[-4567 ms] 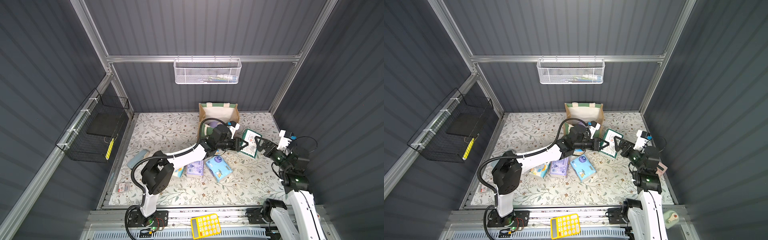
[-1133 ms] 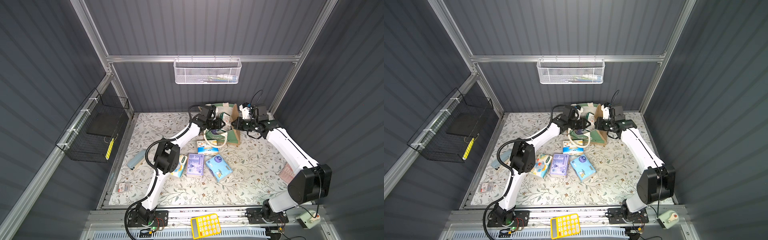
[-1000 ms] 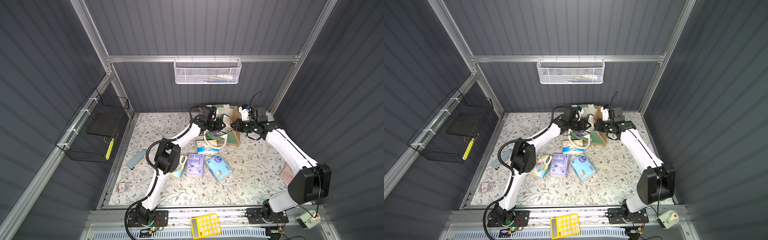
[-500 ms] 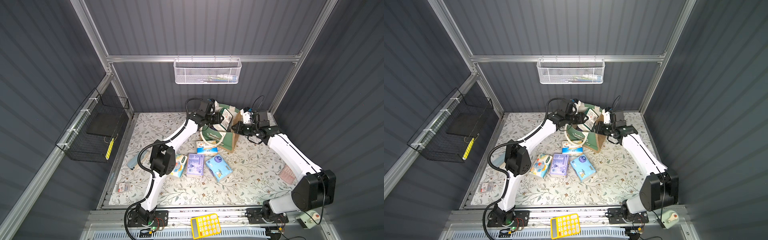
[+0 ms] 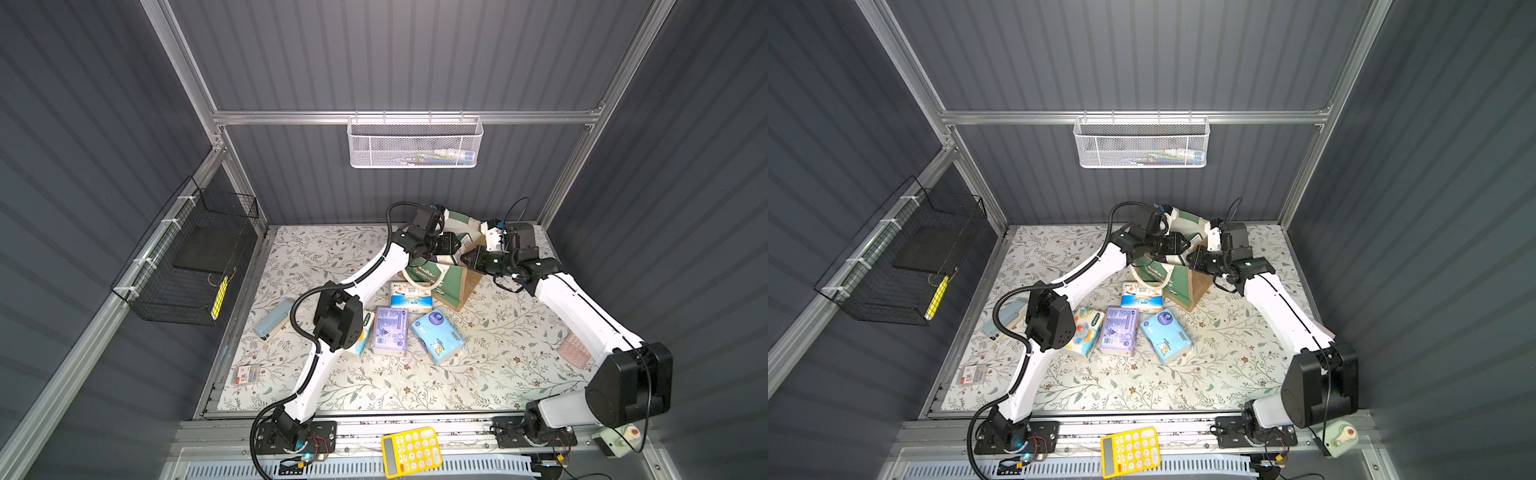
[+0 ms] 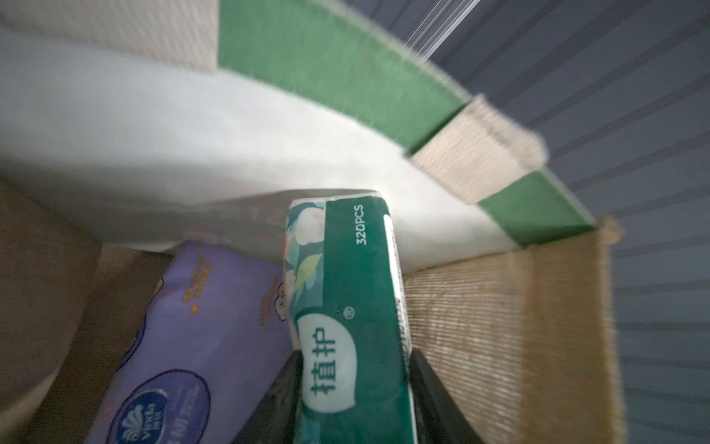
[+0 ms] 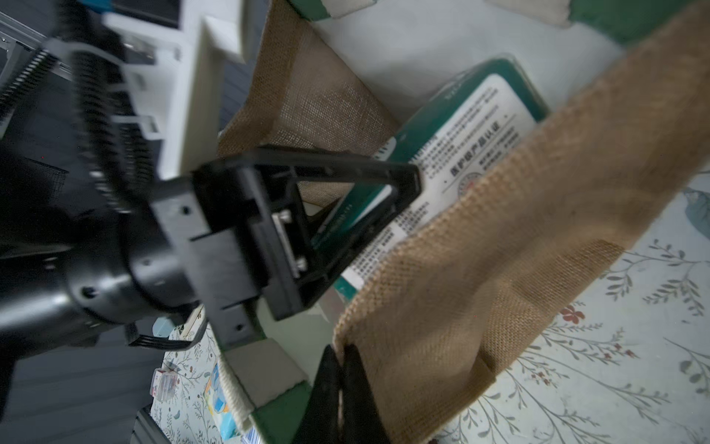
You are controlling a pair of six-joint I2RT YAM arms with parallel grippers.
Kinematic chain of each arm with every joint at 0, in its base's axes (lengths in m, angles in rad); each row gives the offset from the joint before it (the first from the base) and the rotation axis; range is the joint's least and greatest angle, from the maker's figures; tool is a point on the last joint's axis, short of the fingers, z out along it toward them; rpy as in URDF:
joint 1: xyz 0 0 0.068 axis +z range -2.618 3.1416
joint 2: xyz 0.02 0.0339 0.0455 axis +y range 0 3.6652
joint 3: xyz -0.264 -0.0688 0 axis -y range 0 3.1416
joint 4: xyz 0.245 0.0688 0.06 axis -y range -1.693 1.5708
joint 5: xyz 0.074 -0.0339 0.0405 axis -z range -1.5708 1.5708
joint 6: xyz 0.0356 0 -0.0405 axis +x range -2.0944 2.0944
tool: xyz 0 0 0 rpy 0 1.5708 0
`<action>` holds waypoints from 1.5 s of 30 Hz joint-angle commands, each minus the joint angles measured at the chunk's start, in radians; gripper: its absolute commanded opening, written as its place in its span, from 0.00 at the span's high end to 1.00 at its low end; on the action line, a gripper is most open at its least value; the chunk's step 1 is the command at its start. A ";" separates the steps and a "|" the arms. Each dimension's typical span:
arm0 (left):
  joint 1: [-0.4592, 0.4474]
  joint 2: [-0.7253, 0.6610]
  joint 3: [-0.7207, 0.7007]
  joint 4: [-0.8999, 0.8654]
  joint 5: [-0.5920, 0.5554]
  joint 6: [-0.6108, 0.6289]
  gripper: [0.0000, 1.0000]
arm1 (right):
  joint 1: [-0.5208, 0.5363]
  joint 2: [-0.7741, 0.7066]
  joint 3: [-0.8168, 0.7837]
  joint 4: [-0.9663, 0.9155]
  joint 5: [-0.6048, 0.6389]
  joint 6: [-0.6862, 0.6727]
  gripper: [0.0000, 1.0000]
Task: Put tissues into the canvas bag
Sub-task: Place the pack of facial tissues in the canvas bag.
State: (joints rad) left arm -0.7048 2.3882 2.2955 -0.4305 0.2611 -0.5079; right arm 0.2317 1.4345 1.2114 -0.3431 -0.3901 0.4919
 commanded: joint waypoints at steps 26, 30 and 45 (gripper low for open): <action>0.013 0.126 0.102 -0.195 -0.105 0.117 0.41 | -0.100 -0.094 -0.071 0.054 -0.033 0.008 1.00; 0.014 0.136 0.102 -0.200 -0.109 0.130 0.31 | -0.131 -0.097 -0.069 0.043 -0.043 -0.008 1.00; 0.018 0.010 0.108 -0.165 -0.176 0.151 0.01 | -0.236 -0.055 -0.022 0.008 -0.057 -0.066 1.00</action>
State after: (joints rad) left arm -0.6994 2.4702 2.3814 -0.5907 0.0959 -0.3763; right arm 0.0147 1.3697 1.1416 -0.3260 -0.4488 0.4591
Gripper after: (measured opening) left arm 0.993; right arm 0.049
